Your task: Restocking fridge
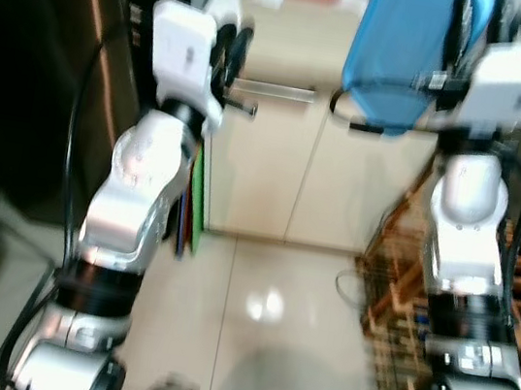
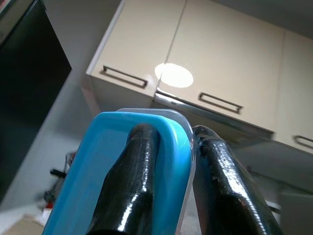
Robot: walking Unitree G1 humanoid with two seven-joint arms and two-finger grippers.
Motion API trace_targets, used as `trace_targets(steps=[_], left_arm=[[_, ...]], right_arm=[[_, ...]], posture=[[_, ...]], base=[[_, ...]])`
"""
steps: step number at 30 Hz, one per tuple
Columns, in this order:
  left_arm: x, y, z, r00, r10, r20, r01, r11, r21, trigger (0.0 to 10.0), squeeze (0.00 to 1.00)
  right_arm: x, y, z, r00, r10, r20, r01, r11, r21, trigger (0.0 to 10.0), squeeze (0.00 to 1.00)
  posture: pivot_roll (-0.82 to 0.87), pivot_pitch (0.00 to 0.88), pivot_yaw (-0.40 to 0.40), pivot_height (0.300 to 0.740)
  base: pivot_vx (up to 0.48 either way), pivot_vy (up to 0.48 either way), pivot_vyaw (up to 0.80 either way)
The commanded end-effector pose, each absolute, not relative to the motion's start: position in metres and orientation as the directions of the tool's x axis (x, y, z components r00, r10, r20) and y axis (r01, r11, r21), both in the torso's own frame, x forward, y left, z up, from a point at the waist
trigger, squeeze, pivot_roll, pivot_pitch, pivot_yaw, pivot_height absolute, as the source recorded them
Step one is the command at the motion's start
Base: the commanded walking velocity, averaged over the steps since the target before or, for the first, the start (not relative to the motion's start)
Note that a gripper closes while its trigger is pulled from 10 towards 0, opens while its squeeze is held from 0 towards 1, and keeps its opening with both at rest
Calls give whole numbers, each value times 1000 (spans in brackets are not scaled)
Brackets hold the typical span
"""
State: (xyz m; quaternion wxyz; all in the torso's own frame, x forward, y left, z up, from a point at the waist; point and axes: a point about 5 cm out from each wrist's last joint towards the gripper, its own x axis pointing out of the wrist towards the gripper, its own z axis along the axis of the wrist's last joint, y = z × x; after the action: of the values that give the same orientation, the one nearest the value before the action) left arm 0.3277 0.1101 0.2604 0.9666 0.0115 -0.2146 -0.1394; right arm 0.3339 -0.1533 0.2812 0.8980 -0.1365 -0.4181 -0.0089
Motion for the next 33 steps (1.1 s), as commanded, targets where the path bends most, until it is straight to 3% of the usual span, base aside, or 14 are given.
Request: trace_targets(steps=[1, 12, 33], left_arm=[[327, 112, 266, 859, -272, 433, 260, 962, 88, 10000, 0], [321, 108, 260, 852, -308, 424, 308, 949, 70, 10000, 0], [318, 102, 258, 839, -345, 420, 363, 931, 40, 10000, 0]], right_arm=[[331, -148, 293, 606, 111, 788, 118, 967, -228, 0, 0], [332, -150, 281, 650, 128, 749, 93, 965, -245, 0, 0], [337, -148, 267, 706, 137, 695, 47, 970, -239, 0, 0]], posture=[[-36, 0, -1, 740], [-42, 0, -4, 740], [-60, 0, 0, 740]], base=[[0, 0, 0], [0, -83, 0], [0, -480, 0]])
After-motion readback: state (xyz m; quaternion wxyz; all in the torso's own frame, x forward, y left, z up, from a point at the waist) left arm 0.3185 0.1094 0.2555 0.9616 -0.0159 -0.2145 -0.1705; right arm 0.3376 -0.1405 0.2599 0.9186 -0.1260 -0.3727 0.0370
